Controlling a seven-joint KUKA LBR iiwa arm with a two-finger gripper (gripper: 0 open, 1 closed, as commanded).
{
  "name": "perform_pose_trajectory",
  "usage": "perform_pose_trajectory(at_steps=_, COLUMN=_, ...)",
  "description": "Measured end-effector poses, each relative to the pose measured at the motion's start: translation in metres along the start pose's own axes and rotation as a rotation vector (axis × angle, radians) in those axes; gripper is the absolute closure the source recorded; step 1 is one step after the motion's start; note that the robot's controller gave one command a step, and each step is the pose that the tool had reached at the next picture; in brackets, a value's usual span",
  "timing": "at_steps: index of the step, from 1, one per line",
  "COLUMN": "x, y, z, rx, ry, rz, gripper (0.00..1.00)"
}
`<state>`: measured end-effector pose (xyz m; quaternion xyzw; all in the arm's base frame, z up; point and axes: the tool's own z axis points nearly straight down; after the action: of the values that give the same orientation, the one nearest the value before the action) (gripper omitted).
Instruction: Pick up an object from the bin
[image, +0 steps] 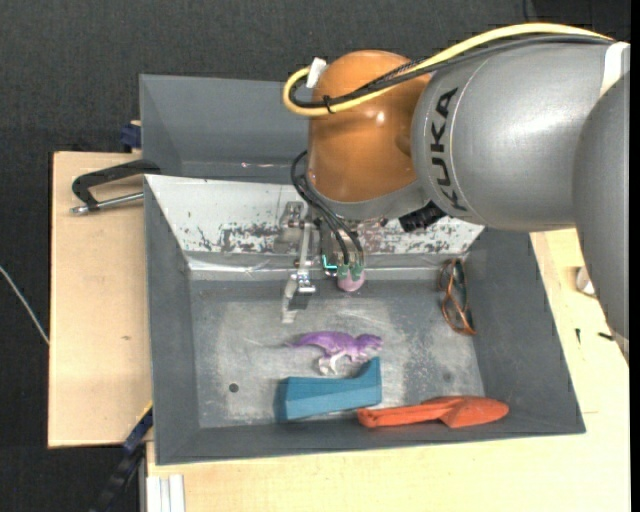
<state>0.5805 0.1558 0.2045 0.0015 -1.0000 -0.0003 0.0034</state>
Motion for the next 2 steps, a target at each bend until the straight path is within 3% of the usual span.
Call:
perform_pose_trajectory(at_steps=1, x=-0.002, y=-0.001, z=-0.005, rx=-0.001, ry=-0.008, rz=0.002, gripper=0.0)
perform_pose_trajectory(at_steps=2, x=0.015, y=-0.012, z=0.015, rx=-0.003, ry=-0.017, rz=-0.115, gripper=0.0)
